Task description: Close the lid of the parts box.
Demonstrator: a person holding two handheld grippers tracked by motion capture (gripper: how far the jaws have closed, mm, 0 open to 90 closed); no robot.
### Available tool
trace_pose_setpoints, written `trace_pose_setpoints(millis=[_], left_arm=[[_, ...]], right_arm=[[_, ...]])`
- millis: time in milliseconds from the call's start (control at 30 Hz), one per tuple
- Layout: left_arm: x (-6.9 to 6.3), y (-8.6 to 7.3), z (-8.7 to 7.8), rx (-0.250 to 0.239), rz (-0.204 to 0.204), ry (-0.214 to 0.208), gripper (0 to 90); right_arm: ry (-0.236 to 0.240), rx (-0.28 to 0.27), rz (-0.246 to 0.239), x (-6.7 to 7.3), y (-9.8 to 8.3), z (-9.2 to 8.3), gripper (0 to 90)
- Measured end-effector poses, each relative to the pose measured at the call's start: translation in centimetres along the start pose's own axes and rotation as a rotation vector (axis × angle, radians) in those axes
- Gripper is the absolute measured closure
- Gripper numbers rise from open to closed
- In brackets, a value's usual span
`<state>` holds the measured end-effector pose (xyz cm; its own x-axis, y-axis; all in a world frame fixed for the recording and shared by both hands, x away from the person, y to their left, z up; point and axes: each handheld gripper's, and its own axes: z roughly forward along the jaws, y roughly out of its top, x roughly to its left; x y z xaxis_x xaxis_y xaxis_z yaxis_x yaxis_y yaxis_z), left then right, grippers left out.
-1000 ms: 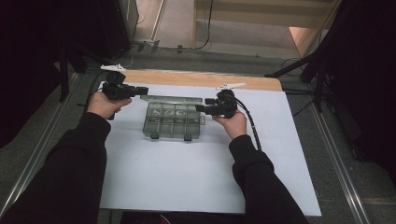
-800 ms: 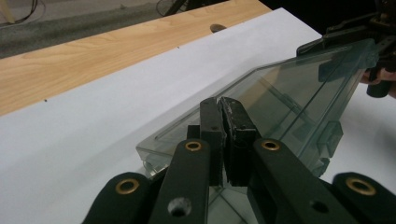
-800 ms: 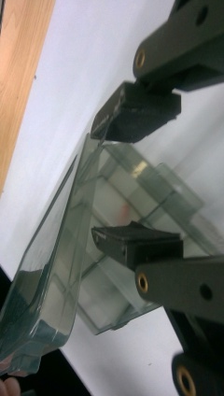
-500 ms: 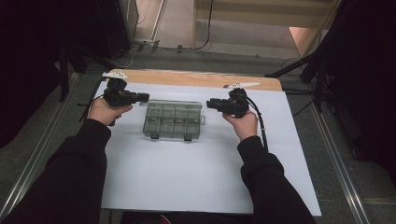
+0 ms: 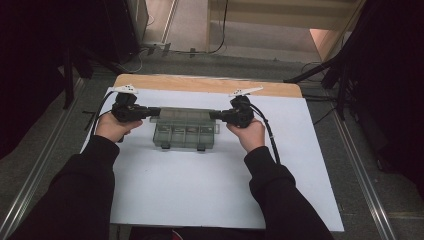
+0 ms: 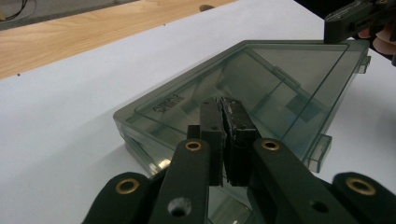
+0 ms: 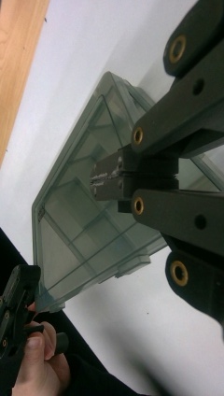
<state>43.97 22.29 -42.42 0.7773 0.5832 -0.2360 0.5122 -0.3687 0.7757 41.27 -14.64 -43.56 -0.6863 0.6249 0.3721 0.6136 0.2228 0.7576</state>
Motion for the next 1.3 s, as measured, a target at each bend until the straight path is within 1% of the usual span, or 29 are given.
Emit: trace_pose_setpoints(millis=[33, 67, 233, 267, 300, 333, 367, 400, 533, 667, 700, 733, 767, 867, 933, 967, 1000, 1033, 1133, 1233, 1300], left_arm=[[0.0, -0.1, 0.0, 0.003, 0.001, -0.004, 87.8], [0.0, -0.2, 0.0, 0.008, 0.004, 0.002, 87.8], [-0.1, -0.7, 0.2, 0.005, 0.005, -0.004, 87.8], [-0.2, -0.8, 0.2, 0.006, 0.003, -0.001, 87.8], [-0.2, -0.9, 0.3, 0.009, 0.008, -0.006, 87.8], [-0.2, -1.0, 0.4, 0.007, 0.005, -0.007, 87.8], [-0.2, -1.2, 0.4, 0.009, 0.011, -0.007, 87.8], [-0.3, -1.3, 0.5, 0.013, 0.005, -0.006, 87.8], [-0.4, -1.7, 0.8, 0.027, 0.019, -0.002, 87.8], [-0.4, -2.2, 1.0, 0.019, 0.006, -0.007, 87.8], [-0.3, -2.3, 1.1, 0.018, 0.007, -0.008, 87.8], [-0.3, -2.5, 1.1, 0.02, 0.008, -0.01, 87.8], [-0.4, -2.7, 1.2, 0.017, 0.002, -0.011, 87.8], [-0.4, -2.8, 1.4, 0.023, 0.005, -0.017, 87.8], [-0.5, -3.1, 1.5, 0.021, 0.001, -0.021, 87.8], [-0.5, -3.2, 1.6, 0.025, 0.008, -0.026, 87.8], [-0.5, -3.4, 1.7, 0.025, 0.007, -0.024, 87.8], [-0.5, -3.5, 1.8, 0.029, 0.008, -0.027, 87.8], [-0.4, -3.9, 1.9, 0.036, 0.003, -0.025, 87.8], [-0.4, -4.2, 2.0, 0.031, -0.001, -0.021, 87.7], [-0.3, -4.2, 2.1, 0.034, 0.0, -0.026, 87.7]], right_arm=[[0.001, 0.004, 0.001, 0.0, 0.0, 0.1, 90.0], [0.002, 0.005, 0.004, 0.0, -0.1, 0.2, 90.0], [0.003, 0.009, 0.001, 0.3, -0.4, 0.7, 90.0], [-0.001, 0.015, -0.005, 0.4, -0.5, 0.8, 90.0], [-0.005, 0.016, -0.009, 0.5, -0.6, 0.9, 90.0], [-0.005, 0.026, -0.007, 0.5, -0.7, 1.0, 90.0], [-0.007, 0.033, -0.008, 0.5, -0.8, 1.2, 90.0], [-0.004, 0.038, -0.001, 0.5, -0.9, 1.3, 90.0], [-0.005, 0.052, 0.004, 0.5, -1.4, 1.8, 90.0], [-0.004, 0.055, 0.01, 0.4, -1.8, 2.1, 90.0], [-0.006, 0.055, 0.004, 0.4, -1.9, 2.2, 90.0], [-0.009, 0.057, 0.008, 0.4, -2.0, 2.3, 90.0], [-0.011, 0.063, 0.005, 0.4, -2.1, 2.3, 90.0], [-0.014, 0.072, 0.005, 0.4, -2.3, 2.6, 90.0], [-0.015, 0.067, 0.002, 0.4, -2.5, 2.7, 90.0], [-0.014, 0.066, 0.002, 0.4, -2.6, 2.8, 90.0], [-0.014, 0.072, 0.008, 0.4, -2.7, 2.9, 90.0], [-0.015, 0.074, -0.001, 0.3, -2.8, 3.0, 90.0], [-0.018, 0.087, 0.009, 0.3, -3.2, 3.3, 90.0], [-0.019, 0.087, 0.012, 0.2, -3.4, 3.4, 90.0], [-0.02, 0.085, 0.008, 0.1, -3.5, 3.5, 90.0]])
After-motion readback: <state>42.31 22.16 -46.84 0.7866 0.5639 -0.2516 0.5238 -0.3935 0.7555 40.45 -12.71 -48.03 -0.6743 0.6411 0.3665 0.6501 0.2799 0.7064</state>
